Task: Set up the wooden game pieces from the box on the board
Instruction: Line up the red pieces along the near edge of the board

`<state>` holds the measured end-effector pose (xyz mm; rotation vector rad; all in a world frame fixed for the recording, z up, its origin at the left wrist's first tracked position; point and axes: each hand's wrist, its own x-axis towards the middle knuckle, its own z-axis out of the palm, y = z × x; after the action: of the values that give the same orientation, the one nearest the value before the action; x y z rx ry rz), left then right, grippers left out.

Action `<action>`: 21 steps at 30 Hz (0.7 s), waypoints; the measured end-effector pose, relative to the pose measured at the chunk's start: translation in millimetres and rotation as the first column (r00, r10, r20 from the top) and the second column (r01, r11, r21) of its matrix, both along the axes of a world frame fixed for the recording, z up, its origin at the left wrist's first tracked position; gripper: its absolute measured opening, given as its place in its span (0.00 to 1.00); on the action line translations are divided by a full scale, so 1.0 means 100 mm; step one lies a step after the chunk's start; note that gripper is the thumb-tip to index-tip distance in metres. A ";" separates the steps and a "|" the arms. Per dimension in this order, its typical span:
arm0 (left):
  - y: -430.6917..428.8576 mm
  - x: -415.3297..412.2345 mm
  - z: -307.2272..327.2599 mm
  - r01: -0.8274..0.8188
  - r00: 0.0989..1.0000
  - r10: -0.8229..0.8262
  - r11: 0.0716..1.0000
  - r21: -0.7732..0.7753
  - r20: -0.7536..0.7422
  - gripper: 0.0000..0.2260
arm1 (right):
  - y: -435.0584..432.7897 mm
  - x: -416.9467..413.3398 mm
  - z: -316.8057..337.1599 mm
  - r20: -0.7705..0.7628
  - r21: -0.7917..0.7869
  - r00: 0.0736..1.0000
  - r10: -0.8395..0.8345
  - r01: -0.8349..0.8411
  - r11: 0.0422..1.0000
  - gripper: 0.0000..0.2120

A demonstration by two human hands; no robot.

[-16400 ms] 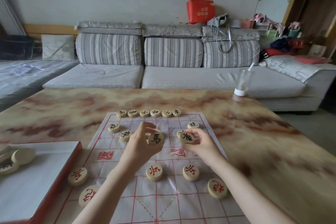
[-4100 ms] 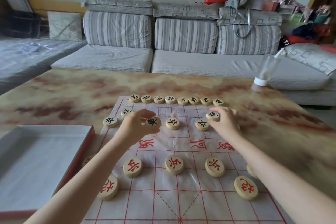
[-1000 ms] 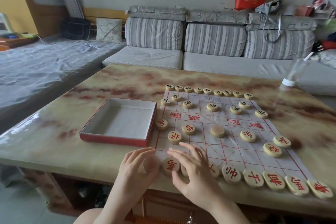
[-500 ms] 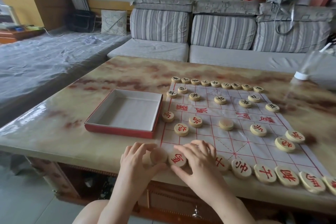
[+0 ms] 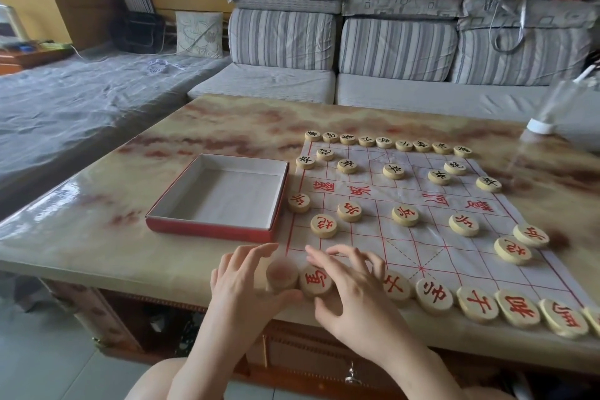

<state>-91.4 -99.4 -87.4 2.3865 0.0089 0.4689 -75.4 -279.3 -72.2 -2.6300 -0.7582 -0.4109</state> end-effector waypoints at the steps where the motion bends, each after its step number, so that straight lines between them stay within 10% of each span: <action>1: 0.00 0.02 -0.01 -0.016 1.000 0.016 1.000 0.004 -0.013 0.36 | 0.00 0.01 -0.01 0.001 -0.012 1.000 -0.006 0.006 1.000 0.28; 7: -0.01 0.04 -0.02 -0.047 0.996 0.049 0.998 0.030 -0.074 0.24 | 0.03 0.08 -0.08 0.038 -0.029 0.995 -0.098 0.099 0.995 0.30; 21: 0.01 0.04 -0.01 -0.020 0.998 0.022 0.999 0.029 -0.064 0.35 | -0.02 0.04 -0.05 -0.051 0.103 0.999 0.017 -0.012 0.995 0.32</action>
<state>-87.0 -98.8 -88.6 2.4310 0.0569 0.4040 -71.8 -281.4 -77.2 -2.5277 -0.7198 -0.3658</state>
